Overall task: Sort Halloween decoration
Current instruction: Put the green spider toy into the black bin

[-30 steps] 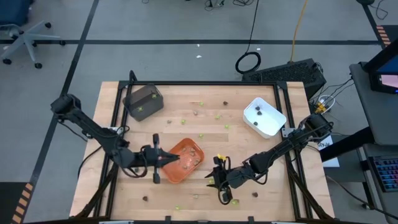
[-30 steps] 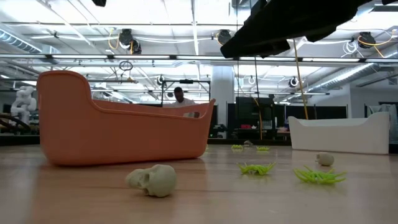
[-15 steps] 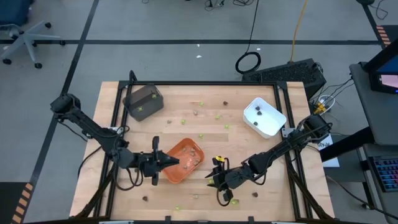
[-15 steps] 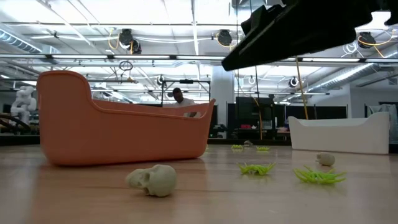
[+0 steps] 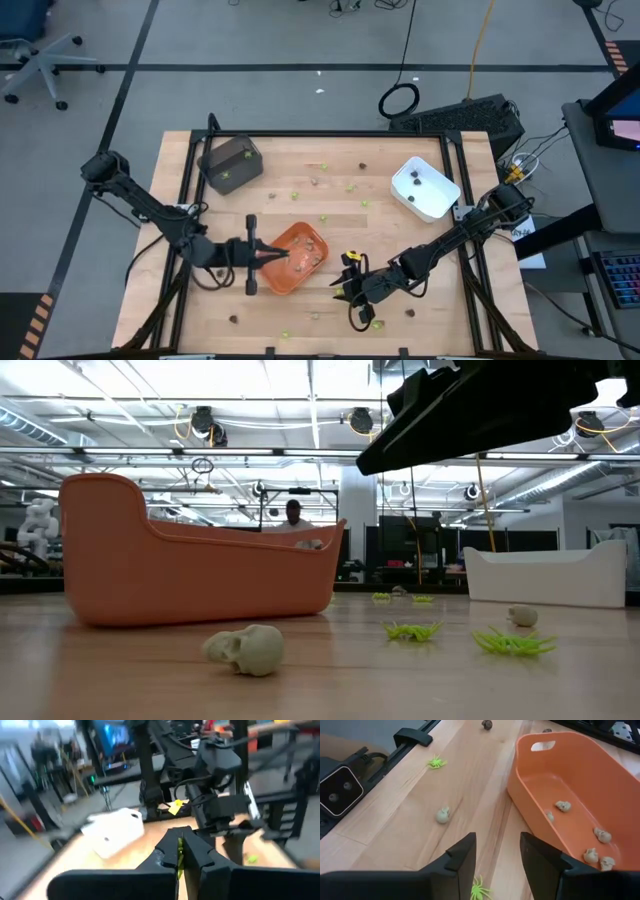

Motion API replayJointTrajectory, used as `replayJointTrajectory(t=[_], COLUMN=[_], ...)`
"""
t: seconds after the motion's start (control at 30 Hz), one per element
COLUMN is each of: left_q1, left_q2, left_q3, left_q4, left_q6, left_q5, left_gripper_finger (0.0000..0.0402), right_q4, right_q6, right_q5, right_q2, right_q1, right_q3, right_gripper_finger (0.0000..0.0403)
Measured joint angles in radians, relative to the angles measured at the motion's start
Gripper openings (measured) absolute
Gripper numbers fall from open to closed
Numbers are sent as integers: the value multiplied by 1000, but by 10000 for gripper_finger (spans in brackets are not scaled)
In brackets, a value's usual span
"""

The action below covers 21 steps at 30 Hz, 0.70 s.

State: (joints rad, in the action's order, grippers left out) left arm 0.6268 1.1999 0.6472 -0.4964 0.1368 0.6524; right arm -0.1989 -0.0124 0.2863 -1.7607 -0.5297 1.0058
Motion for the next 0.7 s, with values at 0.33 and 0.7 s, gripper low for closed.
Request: replayJointTrajectory(t=[0.33,0.7], left_q1=[-5,-77], left_q2=[0,-7], left_q3=[0,0], left_q4=[5,39], left_q6=[-160,-377], left_q5=[94,107], left_gripper_finger=[1,1], right_q4=[2,16], right_q6=[7,8], right_q5=[0,0], right_q2=[0,0], right_q1=[0,0], right_q3=[0,0], right_gripper_finger=[137,137])
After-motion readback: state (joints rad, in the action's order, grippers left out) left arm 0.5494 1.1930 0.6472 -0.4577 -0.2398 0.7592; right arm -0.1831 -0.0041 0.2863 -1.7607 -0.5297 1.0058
